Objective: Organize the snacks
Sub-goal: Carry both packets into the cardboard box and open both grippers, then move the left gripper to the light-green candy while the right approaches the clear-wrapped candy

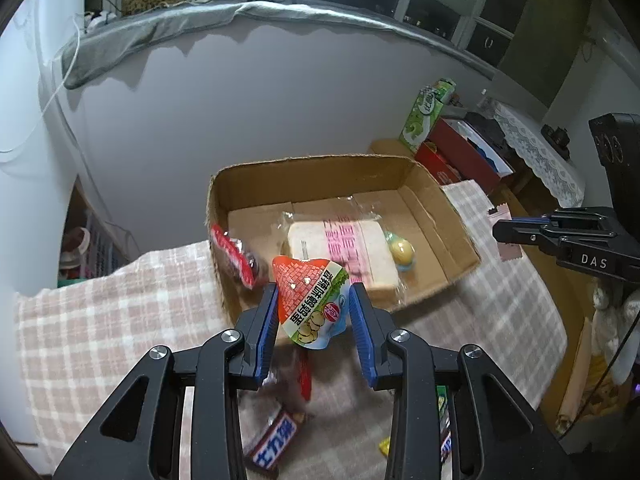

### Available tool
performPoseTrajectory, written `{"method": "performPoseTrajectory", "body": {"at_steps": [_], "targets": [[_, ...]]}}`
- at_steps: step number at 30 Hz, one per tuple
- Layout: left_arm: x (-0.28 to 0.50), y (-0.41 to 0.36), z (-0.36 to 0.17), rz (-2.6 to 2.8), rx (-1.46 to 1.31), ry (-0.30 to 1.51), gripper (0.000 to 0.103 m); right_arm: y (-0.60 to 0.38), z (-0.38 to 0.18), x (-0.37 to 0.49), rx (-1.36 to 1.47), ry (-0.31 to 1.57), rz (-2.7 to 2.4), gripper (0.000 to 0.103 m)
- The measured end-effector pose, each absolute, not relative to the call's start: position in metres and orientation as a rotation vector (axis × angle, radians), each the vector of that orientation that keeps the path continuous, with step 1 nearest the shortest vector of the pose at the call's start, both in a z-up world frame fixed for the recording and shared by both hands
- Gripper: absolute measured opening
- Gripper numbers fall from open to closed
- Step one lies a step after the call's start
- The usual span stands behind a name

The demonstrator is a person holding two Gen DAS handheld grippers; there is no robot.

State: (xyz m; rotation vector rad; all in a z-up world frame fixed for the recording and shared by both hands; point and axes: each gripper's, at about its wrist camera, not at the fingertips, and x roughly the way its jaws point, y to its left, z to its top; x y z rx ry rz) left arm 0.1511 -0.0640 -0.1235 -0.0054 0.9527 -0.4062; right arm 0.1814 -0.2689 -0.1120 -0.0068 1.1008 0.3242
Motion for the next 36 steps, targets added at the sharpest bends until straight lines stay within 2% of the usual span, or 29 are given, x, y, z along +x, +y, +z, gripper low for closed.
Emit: {"method": "performPoseTrajectory", "body": {"at_steps": [13,16,18,19,20,36], "targets": [[0.177,-0.073,-0.142,-0.399,-0.006,1.012,0.034,-0.264,-0.140,0.217,-0.012,1.155,0.308,0.005],[0.180,-0.073,-0.143,-0.393,-0.007,1.025,0.041,-0.265,-0.141,0.219,-0.017,1.161,0.294,0.008],[0.181,-0.072,-0.143,-0.384,-0.012,1.030,0.050,-0.266,-0.142,0.220,-0.015,1.168,0.287,0.032],[0.180,-0.072,-0.143,-0.381,-0.016,1.032,0.053,-0.267,-0.141,0.219,-0.017,1.163,0.279,0.060],[0.181,-0.071,-0.143,-0.380,-0.016,1.033,0.058,-0.267,-0.139,0.218,-0.017,1.153,0.279,0.076],[0.155,-0.063,-0.127,-0.371,-0.030,1.003,0.059,-0.271,-0.126,0.194,-0.012,1.131,0.287,0.077]]}}
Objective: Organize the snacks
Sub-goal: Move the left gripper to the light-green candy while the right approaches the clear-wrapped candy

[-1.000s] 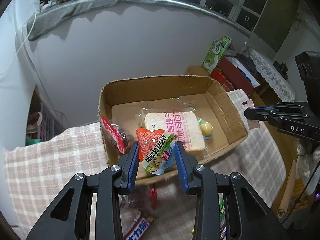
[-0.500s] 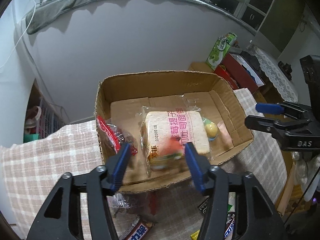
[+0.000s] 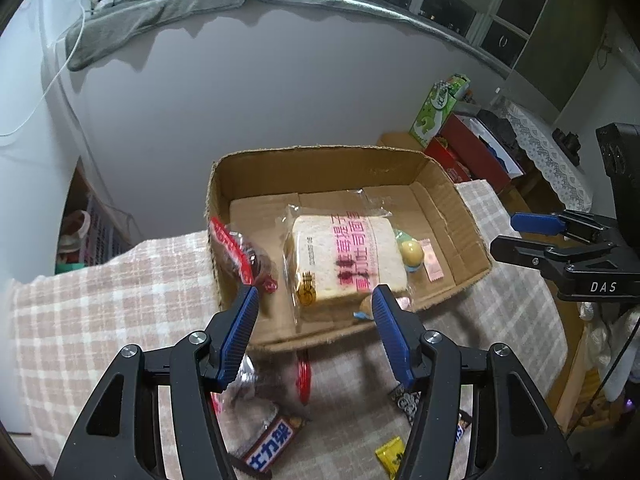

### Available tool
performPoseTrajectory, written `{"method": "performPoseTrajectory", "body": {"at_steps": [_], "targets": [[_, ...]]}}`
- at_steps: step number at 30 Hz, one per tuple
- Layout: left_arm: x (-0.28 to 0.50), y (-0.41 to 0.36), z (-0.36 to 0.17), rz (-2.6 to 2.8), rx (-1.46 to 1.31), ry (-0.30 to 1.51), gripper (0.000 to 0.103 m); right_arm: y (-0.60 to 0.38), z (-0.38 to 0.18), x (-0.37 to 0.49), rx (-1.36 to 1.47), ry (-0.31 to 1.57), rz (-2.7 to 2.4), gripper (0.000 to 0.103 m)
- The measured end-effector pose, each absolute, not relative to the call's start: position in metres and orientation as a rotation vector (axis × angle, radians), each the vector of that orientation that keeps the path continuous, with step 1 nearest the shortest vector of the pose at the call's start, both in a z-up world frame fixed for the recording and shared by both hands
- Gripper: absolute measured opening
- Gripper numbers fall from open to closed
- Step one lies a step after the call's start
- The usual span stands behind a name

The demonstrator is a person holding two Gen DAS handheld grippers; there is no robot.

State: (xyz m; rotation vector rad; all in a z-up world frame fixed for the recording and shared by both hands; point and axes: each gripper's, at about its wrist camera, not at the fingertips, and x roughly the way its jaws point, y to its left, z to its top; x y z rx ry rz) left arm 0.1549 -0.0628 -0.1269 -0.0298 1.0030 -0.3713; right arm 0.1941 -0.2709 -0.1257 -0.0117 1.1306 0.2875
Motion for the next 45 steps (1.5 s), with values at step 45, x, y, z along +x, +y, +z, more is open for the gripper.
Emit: {"method": "performPoseTrajectory", "body": {"at_steps": [45], "targets": [[-0.004,-0.071,-0.212,-0.308,-0.143,1.269,0.036,-0.273,-0.209,0.094,0.242,1.413,0.235,0.056]]}}
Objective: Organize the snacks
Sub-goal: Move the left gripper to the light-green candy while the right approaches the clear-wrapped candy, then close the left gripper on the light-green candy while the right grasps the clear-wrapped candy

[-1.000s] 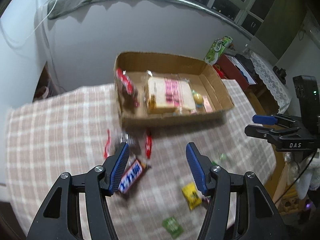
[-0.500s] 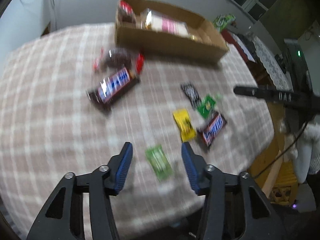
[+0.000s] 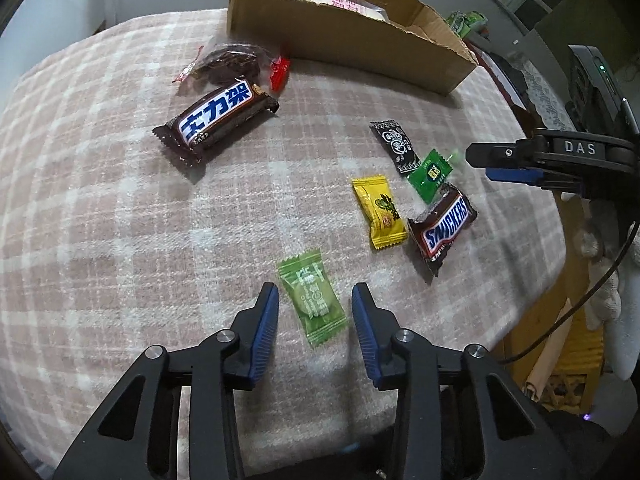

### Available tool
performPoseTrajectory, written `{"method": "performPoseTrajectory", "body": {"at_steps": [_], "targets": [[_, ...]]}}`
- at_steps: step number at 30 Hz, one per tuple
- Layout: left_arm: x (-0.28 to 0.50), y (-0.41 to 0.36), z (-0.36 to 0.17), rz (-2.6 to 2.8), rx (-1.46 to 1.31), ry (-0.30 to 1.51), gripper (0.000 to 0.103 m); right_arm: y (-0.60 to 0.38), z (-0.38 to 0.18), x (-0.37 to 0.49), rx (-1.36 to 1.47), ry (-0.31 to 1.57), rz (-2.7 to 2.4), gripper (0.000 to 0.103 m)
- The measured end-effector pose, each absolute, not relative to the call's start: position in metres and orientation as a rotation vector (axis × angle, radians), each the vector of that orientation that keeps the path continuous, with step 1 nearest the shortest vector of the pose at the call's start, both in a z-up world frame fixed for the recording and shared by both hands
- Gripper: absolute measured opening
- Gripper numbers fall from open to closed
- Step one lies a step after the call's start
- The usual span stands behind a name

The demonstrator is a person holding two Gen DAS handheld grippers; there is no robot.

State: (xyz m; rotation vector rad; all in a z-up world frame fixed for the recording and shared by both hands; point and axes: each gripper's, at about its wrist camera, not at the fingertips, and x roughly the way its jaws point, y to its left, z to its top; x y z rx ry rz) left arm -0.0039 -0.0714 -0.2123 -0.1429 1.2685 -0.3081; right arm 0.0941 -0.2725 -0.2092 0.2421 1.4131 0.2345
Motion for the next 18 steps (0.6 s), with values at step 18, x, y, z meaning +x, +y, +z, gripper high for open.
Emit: {"method": "performPoseTrajectory", "body": {"at_steps": [18], "targets": [[-0.006,-0.086,-0.217,-0.297,-0.002,1.207,0.018,-0.240,-0.231,0.105,0.072,1.425,0.197,0.022]]}}
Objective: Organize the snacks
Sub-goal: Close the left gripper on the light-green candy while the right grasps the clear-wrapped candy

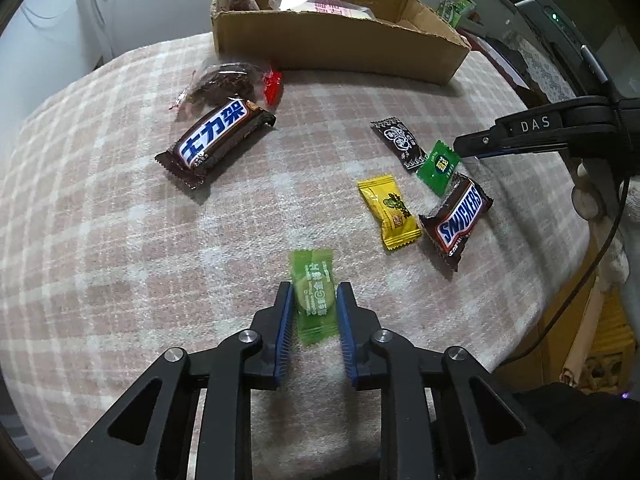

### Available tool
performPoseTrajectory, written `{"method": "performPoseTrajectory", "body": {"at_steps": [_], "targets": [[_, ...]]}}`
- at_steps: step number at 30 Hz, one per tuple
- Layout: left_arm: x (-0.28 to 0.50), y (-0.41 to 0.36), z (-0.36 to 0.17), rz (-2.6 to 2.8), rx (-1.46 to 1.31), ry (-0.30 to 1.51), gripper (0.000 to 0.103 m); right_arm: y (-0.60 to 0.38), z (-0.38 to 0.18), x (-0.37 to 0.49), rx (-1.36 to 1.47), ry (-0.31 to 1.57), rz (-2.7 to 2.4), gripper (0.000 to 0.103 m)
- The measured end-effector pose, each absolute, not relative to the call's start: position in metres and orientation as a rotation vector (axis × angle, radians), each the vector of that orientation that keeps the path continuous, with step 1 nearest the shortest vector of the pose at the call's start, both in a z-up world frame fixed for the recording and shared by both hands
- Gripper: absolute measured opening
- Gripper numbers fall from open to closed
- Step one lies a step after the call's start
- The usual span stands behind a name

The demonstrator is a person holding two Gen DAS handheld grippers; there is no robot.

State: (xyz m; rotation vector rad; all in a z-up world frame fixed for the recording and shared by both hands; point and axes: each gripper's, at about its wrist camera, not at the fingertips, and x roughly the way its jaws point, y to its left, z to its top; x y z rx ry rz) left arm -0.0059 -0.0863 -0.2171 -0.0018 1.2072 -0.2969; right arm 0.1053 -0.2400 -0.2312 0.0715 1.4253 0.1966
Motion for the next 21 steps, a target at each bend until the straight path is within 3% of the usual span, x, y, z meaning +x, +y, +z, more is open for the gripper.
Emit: {"method": "performPoseTrajectory", "body": {"at_steps": [21], "targets": [[-0.005,-0.035,-0.193,-0.307,-0.200,1.182,0.018,-0.261,-0.212,0.102,0.105,1.371,0.237,0.018]]}}
